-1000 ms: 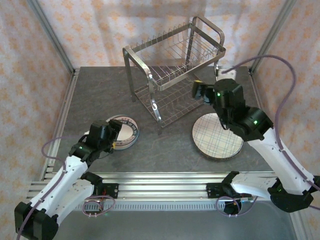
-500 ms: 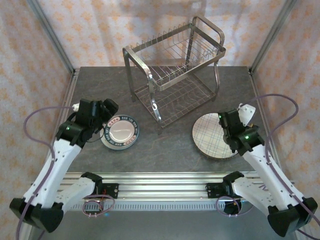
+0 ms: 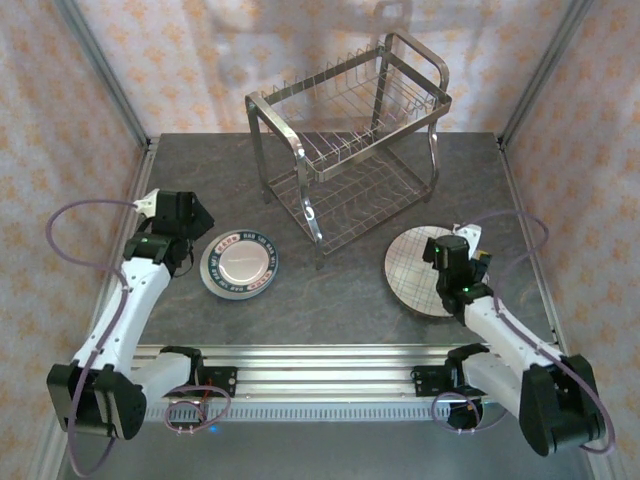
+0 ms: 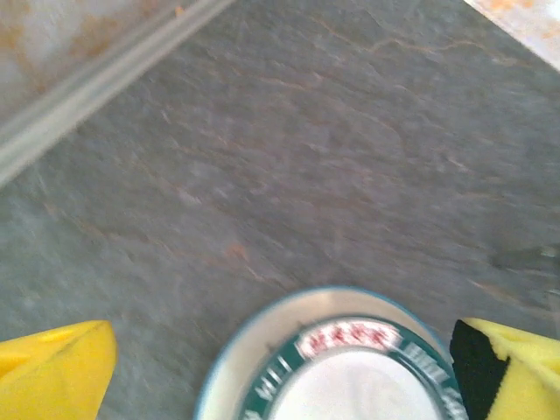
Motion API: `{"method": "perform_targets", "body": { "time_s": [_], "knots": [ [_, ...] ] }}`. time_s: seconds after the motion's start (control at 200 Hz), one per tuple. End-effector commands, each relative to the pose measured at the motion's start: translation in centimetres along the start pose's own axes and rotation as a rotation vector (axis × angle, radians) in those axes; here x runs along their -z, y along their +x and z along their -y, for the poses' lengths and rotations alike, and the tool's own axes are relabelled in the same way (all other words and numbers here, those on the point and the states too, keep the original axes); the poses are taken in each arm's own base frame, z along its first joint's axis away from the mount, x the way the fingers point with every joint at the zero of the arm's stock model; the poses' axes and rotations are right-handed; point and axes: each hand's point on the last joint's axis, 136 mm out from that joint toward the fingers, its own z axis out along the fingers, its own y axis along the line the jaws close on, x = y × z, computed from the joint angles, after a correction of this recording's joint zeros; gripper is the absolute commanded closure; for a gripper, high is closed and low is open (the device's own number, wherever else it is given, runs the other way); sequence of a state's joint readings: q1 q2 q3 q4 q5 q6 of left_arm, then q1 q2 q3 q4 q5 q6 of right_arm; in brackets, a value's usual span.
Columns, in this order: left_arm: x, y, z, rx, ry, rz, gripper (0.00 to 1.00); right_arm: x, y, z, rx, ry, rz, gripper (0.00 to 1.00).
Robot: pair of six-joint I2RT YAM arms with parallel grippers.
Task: Unload the plates from the dish rack
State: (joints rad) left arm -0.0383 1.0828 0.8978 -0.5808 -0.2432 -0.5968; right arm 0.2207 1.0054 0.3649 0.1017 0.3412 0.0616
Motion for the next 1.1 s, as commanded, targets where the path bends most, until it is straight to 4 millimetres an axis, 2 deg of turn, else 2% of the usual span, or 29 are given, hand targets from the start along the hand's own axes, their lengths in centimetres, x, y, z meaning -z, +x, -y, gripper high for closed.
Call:
{"method": "perform_targets", "body": {
  "time_s": [0.0, 0.16, 0.31, 0.39, 0.45, 0.551, 0.636, 0.681, 0.756, 0.841, 0.901, 1.096],
  "knots": [
    [-1.9, -2.2, -1.4, -0.153, -0.105, 0.195, 0.01, -0.7, -4.4, -1.7, -0.063, -0.107, 0.183, 0.00],
    [-5.2, -0.8, -0.5, -0.194, -0.023, 0.313, 0.01, -3.4, -3.6, -2.8, -0.074, -0.166, 0.169, 0.00],
    [-8.1, 1.0, 1.3, -0.267, 0.068, 0.320, 0.01, -5.4, -4.2, -4.9, 0.046, -0.224, 0.153, 0.00],
    [-9.4, 1.6, 2.6, -0.280, 0.139, 0.331, 0.00, -6.7, -3.5, -4.6, 0.016, -0.248, 0.139, 0.00],
    [-9.6, 1.6, 4.0, -0.335, 0.193, 0.318, 0.01, -7.4, -2.6, -4.5, -0.003, -0.271, 0.151, 0.00],
    [-9.6, 1.5, 4.9, -0.385, 0.239, 0.371, 0.01, -7.3, -2.4, -4.6, 0.004, -0.282, 0.140, 0.01],
    [-10.5, 3.2, 4.4, -0.373, 0.270, 0.426, 0.00, -7.4, -2.4, -4.2, -0.010, -0.261, 0.148, 0.01],
    [-9.9, 2.6, 4.6, -0.350, 0.300, 0.517, 0.00, -7.6, -2.5, -4.0, -0.021, -0.241, 0.149, 0.01],
    [-10.6, 2.6, 3.0, -0.316, 0.196, 0.422, 0.00, -8.4, -2.7, -3.2, -0.044, -0.183, 0.114, 0.01],
    [-10.7, 1.9, 3.9, -0.323, 0.218, 0.470, 0.00, -8.3, -2.8, -3.1, -0.048, -0.182, 0.121, 0.01],
    [-11.0, 2.5, 3.6, -0.333, 0.200, 0.414, 0.00, -8.3, -2.8, -3.0, -0.048, -0.181, 0.120, 0.01],
    [-10.9, 2.3, 3.5, -0.327, 0.200, 0.443, 0.00, -8.4, -2.7, -3.1, -0.047, -0.183, 0.119, 0.01]
  ]
}}
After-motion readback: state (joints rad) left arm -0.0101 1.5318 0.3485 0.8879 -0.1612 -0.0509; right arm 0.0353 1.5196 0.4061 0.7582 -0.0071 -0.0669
